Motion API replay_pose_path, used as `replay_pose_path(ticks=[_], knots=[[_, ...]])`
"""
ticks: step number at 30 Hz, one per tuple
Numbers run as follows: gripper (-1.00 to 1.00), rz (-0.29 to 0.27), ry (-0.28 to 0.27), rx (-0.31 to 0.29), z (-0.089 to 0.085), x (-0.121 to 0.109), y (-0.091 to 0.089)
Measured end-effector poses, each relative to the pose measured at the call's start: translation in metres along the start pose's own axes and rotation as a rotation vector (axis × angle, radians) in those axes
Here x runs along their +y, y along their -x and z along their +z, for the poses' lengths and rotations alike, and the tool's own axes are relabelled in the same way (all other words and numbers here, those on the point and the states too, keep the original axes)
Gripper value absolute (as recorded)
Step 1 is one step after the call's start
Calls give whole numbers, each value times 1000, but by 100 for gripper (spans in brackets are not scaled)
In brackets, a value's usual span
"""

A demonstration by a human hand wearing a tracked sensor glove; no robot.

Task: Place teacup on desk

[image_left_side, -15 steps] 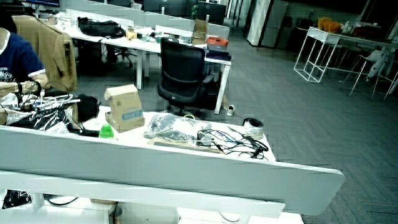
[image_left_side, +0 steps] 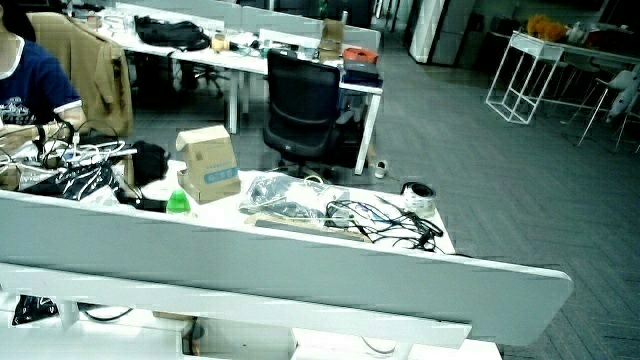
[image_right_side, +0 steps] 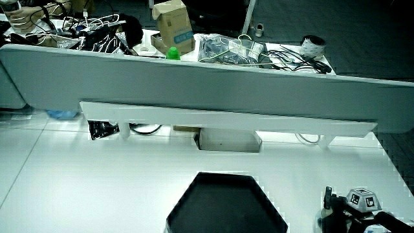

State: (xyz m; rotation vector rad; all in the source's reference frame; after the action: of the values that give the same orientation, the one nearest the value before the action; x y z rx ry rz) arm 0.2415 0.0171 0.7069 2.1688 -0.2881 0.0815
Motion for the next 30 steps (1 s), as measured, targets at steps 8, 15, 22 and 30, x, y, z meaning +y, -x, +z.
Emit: replay_pose_path(ticks=[8,15,22,30], knots=[[0,-7,10,3,-1,-4,-2],[-26,11,54,43,-7,0,-6],[-63,-9,63,114,-23,-4,-15],[-100,-47,3,208,-49,-11,-34]])
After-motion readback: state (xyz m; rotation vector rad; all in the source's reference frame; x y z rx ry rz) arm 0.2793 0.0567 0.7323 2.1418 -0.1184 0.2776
